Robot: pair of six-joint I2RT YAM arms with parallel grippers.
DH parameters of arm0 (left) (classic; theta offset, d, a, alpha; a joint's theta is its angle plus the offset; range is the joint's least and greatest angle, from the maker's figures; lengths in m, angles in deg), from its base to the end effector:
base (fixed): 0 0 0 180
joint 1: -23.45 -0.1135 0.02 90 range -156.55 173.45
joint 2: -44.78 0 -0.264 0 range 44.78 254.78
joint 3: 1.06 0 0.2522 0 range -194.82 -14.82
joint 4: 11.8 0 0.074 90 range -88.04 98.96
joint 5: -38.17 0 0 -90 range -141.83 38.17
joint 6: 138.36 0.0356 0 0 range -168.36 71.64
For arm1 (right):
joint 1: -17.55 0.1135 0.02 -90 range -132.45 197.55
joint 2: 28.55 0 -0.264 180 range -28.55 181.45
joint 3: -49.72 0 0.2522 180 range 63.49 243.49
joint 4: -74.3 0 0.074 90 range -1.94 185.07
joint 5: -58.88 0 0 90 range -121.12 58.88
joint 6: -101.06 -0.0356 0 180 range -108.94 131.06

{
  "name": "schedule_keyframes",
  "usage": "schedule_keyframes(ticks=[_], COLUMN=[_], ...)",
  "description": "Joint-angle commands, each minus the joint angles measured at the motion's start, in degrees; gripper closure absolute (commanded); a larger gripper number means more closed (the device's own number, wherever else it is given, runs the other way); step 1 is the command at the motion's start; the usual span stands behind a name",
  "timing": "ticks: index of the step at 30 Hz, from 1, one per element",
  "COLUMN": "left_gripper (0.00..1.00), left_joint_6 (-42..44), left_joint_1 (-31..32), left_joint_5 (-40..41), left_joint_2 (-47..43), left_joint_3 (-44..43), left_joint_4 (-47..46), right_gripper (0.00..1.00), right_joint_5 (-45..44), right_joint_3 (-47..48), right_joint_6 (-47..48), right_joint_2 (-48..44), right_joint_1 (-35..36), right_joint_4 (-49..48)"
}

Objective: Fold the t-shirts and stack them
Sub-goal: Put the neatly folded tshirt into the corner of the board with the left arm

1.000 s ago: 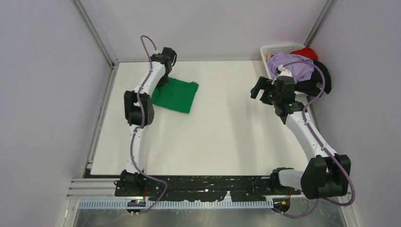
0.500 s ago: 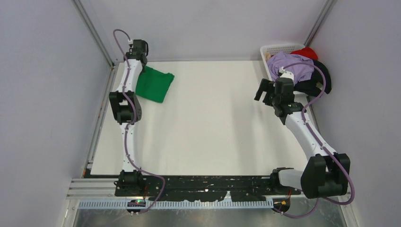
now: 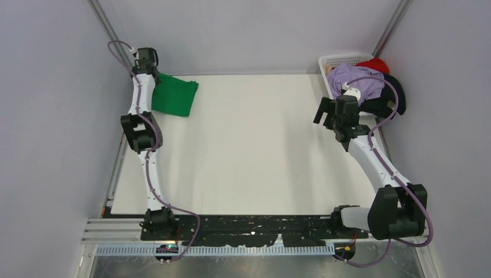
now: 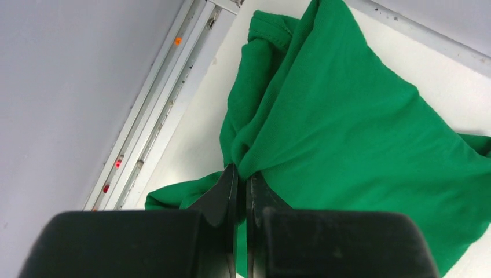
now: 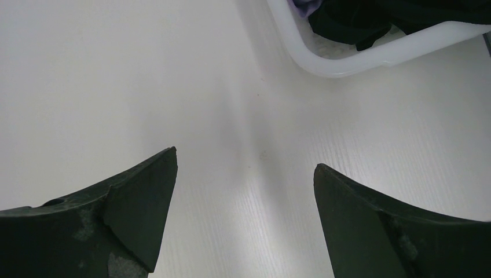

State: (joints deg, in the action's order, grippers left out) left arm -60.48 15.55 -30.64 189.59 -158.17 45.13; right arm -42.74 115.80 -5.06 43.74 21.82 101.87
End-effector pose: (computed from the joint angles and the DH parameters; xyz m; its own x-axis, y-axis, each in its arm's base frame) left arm 0.5514 0.0895 0.2441 -0.5999 -0.2809 -0.7491 -0.5205 0.8481 0.0989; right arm 0.2807 0.0138 0.2772 -0.5066 0.2349 -0.8296 0.2443 0.9619 0.1232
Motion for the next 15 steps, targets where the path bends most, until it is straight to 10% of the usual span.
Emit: schedule_keyframes(ticks=[1, 5, 8, 15], left_gripper=[1.0, 0.77, 0.04, 0.0], left_joint_6=[-0.9, -0.1, 0.2, 2.0], left_joint_1=[-0.6, -0.5, -0.5, 2.2], left_joint_5=[-3.1, -0.5, 0.8, 0.8], left_joint_2=[-0.3, -1.4, -5.3, -15.5], left_joint_3=[-2.7, -1.8, 1.7, 3.6], left_joint_4=[-5.9, -4.9, -5.4, -2.6], right_gripper=[0.05, 0.05, 0.05, 0.05], right_joint_5=[-1.8, -1.6, -1.1, -0.4], right_joint_3=[1.8, 2.4, 2.5, 1.9], right_joint_6=[1.1, 0.8, 0.5, -0.3], right_joint_2=[0.6, 1.5, 1.5, -0.2], right_joint_1=[-0.3, -0.2, -0.2, -0.2], right_joint_4=[-1.6, -0.9, -0.7, -0.6])
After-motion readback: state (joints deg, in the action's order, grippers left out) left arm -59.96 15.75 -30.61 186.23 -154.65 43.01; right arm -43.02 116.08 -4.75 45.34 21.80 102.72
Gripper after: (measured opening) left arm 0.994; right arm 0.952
